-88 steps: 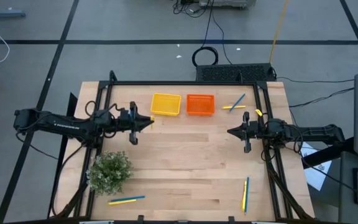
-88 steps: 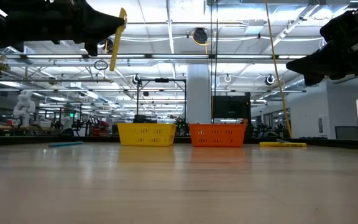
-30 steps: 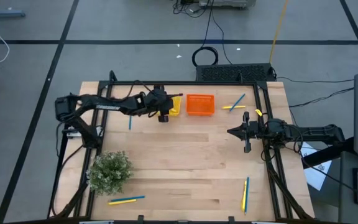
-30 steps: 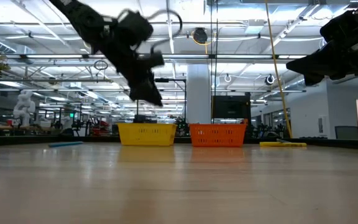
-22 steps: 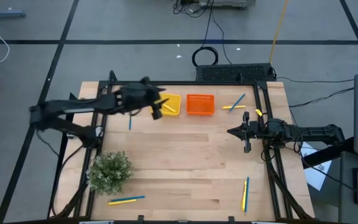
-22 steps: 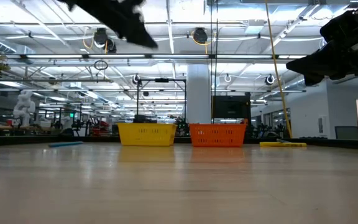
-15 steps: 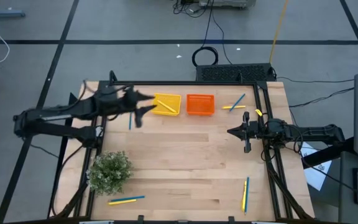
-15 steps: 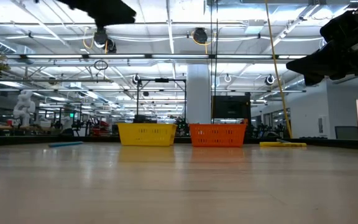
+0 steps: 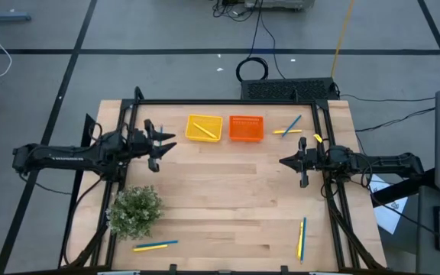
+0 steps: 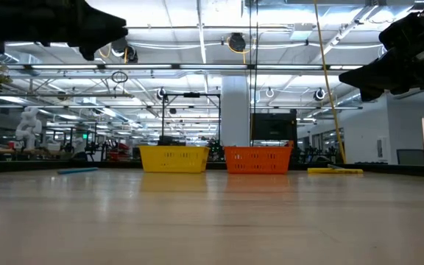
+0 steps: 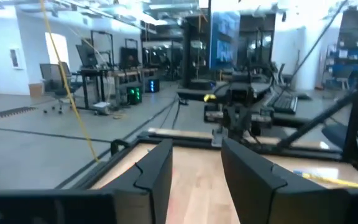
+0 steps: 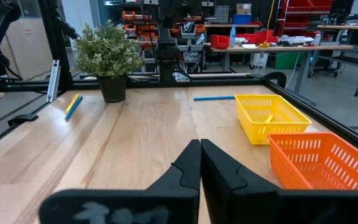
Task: Sort pens & pencils
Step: Put the top right yellow pen into the yellow bin
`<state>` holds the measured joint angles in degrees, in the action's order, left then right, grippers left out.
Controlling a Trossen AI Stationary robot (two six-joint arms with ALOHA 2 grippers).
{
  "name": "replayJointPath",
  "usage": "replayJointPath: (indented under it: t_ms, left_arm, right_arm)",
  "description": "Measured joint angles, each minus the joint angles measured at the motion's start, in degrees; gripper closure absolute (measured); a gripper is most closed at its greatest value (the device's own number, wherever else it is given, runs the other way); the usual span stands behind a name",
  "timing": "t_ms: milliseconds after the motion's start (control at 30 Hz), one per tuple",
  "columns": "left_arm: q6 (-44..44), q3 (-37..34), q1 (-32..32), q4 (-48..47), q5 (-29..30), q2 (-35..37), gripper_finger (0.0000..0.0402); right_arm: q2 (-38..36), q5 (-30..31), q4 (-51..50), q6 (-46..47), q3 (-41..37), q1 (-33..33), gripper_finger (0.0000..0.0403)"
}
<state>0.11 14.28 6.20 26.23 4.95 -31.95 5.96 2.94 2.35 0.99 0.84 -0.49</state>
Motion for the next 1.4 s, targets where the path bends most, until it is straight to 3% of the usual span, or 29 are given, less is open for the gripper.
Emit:
replayJointPath:
  t_ms: [633, 800, 933, 1133, 1267, 1400]
  left_arm:
    - [1.10, 0.22, -0.02, -0.87, -0.44, 0.20, 0.0259]
    - [1.15, 0.24, -0.02, -0.87, -0.46, 0.20, 0.0259]
    - [1.18, 0.27, -0.02, -0.89, -0.46, 0.20, 0.0259]
    - [1.19, 0.29, -0.02, -0.57, -0.44, 0.20, 0.0259]
    - [1.17, 0.29, -0.01, -0.62, -0.44, 0.20, 0.0259]
    - [1.17, 0.29, -0.02, -0.65, -0.44, 0.20, 0.0259]
  right_arm:
    - [0.02, 0.02, 0.45, -0.19, 0.00, 0.00, 0.0403]
    - [0.14, 0.30, 6.30, 9.66, 0.00, 0.15, 0.0403]
    - [1.16, -0.01, 15.96, 12.16, -0.02, 0.34, 0.0403]
    - [10.28, 0.61, 34.26, 11.54, -0.02, 0.74, 0.0403]
    - [21.82, 6.34, 48.73, 11.39, 1.26, 0.00, 0.0403]
    - [33.08, 10.06, 40.97, 12.87, 8.23, -2.83, 0.0403]
